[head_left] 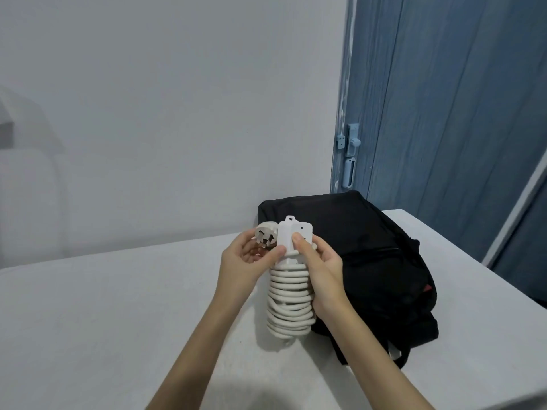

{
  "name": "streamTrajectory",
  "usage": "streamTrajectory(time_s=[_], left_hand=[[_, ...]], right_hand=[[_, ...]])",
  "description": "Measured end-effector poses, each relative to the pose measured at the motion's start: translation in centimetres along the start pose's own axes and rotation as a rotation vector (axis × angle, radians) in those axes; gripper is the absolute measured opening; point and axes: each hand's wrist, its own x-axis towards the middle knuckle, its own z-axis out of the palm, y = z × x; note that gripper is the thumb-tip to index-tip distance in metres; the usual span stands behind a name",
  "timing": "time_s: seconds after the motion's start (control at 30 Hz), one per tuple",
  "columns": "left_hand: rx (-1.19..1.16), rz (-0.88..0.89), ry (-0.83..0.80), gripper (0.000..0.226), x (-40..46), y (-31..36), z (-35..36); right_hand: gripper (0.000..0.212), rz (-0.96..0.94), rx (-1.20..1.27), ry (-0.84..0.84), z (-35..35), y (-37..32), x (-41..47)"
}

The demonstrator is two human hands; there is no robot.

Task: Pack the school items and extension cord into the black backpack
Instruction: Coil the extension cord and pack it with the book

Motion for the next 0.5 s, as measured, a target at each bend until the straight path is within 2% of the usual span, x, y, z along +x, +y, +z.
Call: streamTrajectory(time_s=[0.13,0.33,0.4,0.47,0.5], left_hand=[[0.020,0.014,0.042,0.036,0.7,0.7,1.2],[0.077,-0.009,0.027,0.036,0.9,-0.1,4.5],[0.050,-0.022,-0.100,0.032,1.2,-0.1,5.2],[0.033,-0.041,-0.331,0.026,2.0,-0.3,5.1],[0.111,-0.029,-0.460,0.026,2.4,-0.7,4.7]], right_hand=[[0.028,-0.072,-0.097,-0.033,-0.8,-1.3,0.5],[0.027,-0.044,-0.126,-0.017,-3.8,-3.1,0.9],[0.027,-0.049,-0.140,0.010,-5.0,-3.9,1.0],[0.028,-0.049,-0.154,0.059,-6.2,-4.8,1.3],[0.028,-0.043,-0.147,0.096,-7.0,-5.3,1.5]])
